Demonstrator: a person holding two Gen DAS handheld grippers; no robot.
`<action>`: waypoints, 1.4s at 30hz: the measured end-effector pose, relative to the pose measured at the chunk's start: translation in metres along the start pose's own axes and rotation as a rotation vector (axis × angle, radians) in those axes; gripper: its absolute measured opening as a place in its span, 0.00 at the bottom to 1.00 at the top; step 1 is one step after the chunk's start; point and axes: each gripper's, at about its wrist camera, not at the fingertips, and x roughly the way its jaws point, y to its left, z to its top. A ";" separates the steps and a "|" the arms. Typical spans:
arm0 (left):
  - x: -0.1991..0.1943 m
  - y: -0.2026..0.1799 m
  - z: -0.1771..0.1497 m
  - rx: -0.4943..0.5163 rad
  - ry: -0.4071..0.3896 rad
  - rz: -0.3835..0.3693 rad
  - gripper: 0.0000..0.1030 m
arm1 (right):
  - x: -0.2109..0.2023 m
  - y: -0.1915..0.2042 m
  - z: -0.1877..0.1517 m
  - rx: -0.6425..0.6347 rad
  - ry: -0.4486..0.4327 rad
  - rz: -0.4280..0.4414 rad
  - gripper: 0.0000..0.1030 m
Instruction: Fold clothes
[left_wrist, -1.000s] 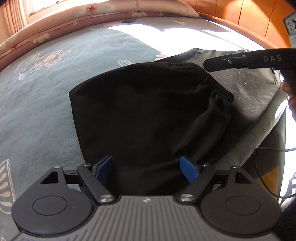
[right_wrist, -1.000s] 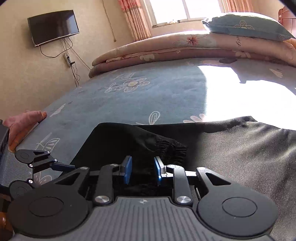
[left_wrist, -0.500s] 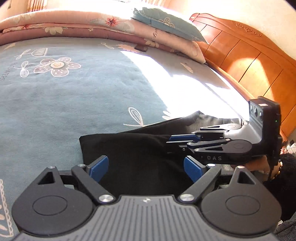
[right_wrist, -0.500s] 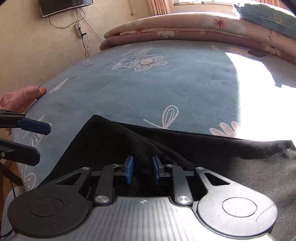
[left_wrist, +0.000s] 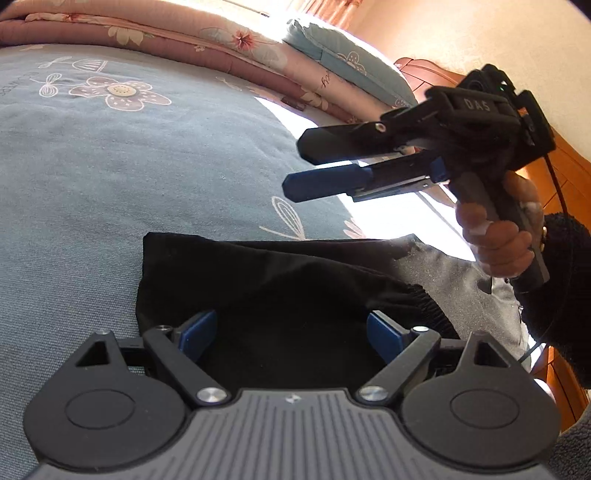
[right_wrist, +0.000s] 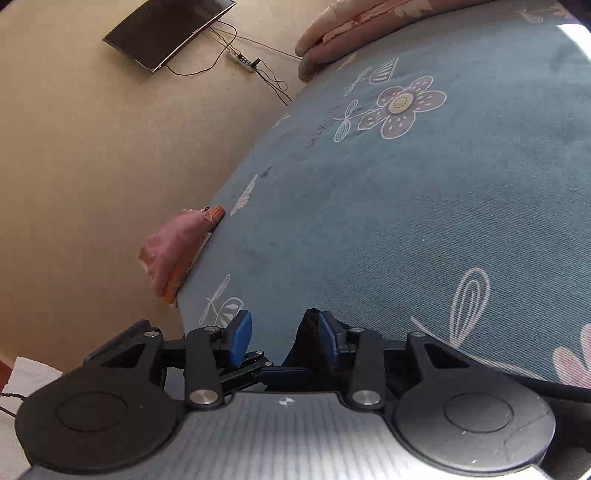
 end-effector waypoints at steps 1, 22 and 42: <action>0.000 -0.002 -0.001 0.014 -0.004 0.006 0.86 | 0.011 -0.004 0.007 0.021 0.038 0.028 0.43; -0.015 0.015 0.019 -0.087 -0.106 0.020 0.86 | 0.073 0.001 0.030 -0.005 0.159 -0.107 0.50; -0.053 -0.042 0.039 -0.021 -0.026 0.205 0.87 | -0.074 0.065 -0.137 -0.091 -0.143 -0.451 0.53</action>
